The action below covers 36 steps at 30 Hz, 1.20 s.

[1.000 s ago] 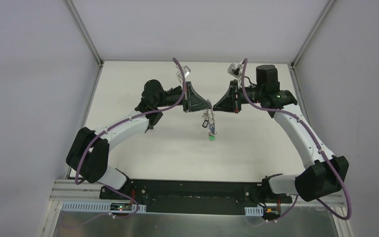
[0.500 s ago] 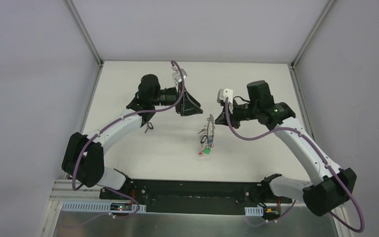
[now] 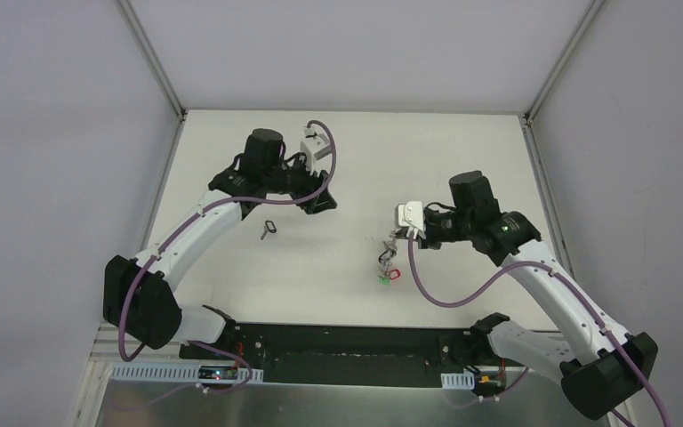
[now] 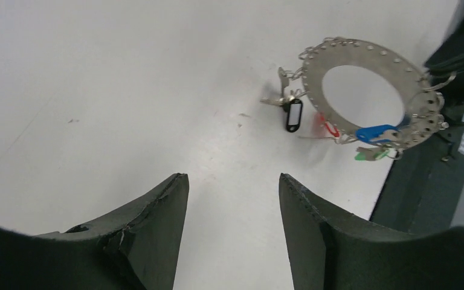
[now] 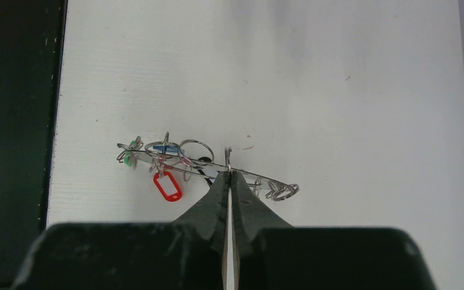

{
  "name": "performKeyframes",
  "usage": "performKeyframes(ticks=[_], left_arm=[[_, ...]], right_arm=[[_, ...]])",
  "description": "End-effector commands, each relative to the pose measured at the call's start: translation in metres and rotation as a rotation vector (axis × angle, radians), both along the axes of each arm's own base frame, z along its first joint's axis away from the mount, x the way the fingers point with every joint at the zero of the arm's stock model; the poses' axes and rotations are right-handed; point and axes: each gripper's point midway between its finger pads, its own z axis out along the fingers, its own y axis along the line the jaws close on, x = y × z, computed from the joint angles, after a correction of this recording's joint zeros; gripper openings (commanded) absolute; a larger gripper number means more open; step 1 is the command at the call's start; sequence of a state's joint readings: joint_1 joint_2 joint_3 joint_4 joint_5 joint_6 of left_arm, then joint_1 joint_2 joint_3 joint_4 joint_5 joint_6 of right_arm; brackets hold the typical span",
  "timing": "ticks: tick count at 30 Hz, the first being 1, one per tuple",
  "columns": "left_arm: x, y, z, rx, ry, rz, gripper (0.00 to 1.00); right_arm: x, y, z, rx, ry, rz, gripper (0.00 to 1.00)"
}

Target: Put the keys on the keyring

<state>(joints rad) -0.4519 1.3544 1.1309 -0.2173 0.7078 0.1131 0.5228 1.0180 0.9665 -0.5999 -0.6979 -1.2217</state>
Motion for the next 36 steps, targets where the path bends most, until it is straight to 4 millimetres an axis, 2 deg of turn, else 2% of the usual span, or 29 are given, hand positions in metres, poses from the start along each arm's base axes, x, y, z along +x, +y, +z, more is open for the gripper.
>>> performKeyframes(ticks=[1, 9, 19, 27, 36], left_arm=[[0.012, 0.034, -0.009, 0.196, -0.096, 0.107, 0.57], [0.013, 0.085, -0.032, 0.467, -0.124, 0.199, 0.60], [-0.010, 0.159, -0.092, 0.873, 0.126, 0.240, 0.66], [-0.013, 0.173, -0.112, 0.930, 0.274, 0.264, 0.66], [-0.016, 0.178, -0.115, 0.931, 0.343, 0.296, 0.67]], right_arm=[[-0.018, 0.008, 0.006, 0.053, -0.048, 0.133, 0.00], [-0.036, 0.014, 0.001, 0.095, 0.058, 0.207, 0.00], [-0.029, 0.019, 0.004, 0.134, 0.192, 0.145, 0.00], [-0.039, 0.020, 0.005, 0.188, 0.248, 0.196, 0.00], [-0.059, 0.023, 0.011, 0.261, 0.358, 0.317, 0.00]])
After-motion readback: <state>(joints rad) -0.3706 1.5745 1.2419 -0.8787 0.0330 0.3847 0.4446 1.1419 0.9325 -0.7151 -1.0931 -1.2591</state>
